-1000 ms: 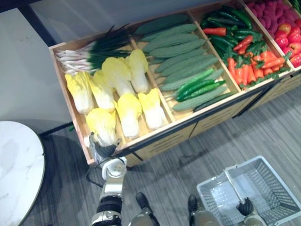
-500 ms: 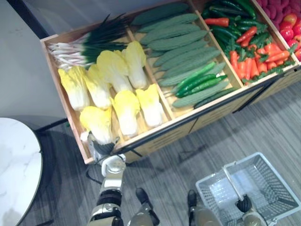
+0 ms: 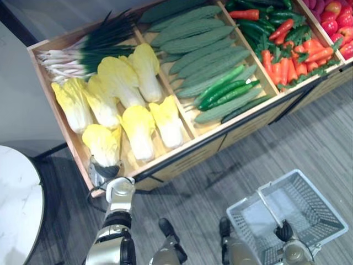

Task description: Pick vegetable in the basket

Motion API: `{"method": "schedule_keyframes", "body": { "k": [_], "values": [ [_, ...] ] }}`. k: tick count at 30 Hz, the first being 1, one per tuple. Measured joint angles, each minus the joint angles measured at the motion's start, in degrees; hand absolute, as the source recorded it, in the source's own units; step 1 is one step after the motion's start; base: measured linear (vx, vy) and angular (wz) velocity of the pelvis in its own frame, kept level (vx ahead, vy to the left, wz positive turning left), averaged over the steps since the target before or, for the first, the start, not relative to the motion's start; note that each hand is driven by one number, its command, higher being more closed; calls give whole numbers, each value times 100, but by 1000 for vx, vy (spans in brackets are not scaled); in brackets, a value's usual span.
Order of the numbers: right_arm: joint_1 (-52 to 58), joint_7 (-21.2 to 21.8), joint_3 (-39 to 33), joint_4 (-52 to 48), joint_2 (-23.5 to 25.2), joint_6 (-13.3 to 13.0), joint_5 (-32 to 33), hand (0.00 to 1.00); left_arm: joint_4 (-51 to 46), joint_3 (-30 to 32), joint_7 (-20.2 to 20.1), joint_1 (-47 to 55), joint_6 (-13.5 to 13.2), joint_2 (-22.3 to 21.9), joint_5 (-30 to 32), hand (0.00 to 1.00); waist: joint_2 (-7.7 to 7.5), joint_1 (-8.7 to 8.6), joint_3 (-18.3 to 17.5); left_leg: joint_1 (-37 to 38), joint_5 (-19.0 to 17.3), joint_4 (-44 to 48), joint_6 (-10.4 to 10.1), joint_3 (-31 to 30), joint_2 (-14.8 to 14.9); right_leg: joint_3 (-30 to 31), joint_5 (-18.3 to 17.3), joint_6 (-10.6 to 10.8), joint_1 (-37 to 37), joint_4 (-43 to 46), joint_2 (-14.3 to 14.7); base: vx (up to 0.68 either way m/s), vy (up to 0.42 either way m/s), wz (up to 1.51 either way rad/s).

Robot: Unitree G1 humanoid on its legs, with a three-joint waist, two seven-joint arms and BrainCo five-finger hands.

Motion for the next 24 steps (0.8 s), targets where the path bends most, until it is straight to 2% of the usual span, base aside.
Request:
{"method": "schedule_keyframes", "body": {
  "k": [9,12,16,20,24],
  "values": [
    [-8,11,39,37,1,-36,0,100,41,-6,-2,-67,-13,29,-18,100,-5,-2,5,29,-2,2,-2,1,-7,-12,46,-15,107,-94,2,55,-11,0],
    [-11,10,33,128,22,-28,1,100,-39,-18,-24,-59,-11,-31,-253,100,-26,-14,17,149,-2,1,-2,-10,-40,-33,47,-14,255,-120,-33,58,6,5],
    [2,8,-49,133,77,19,4,100,-1007,-360,-114,434,-12,-446,-568,100,-79,-40,82,222,3,2,3,-189,-109,-178,45,-11,417,-128,-105,37,20,17],
    [45,8,-349,185,189,125,9,100,-2394,-970,-174,1124,-82,-905,-580,100,-88,-110,94,354,8,0,8,-433,-195,-432,24,17,685,-97,-199,33,31,30],
    [112,12,-538,184,219,149,12,100,-3149,-1197,-211,1471,-242,-1162,-577,100,-74,-90,93,387,8,-2,9,-553,-238,-515,-30,35,766,-73,-242,-10,23,14]
  ]
}}
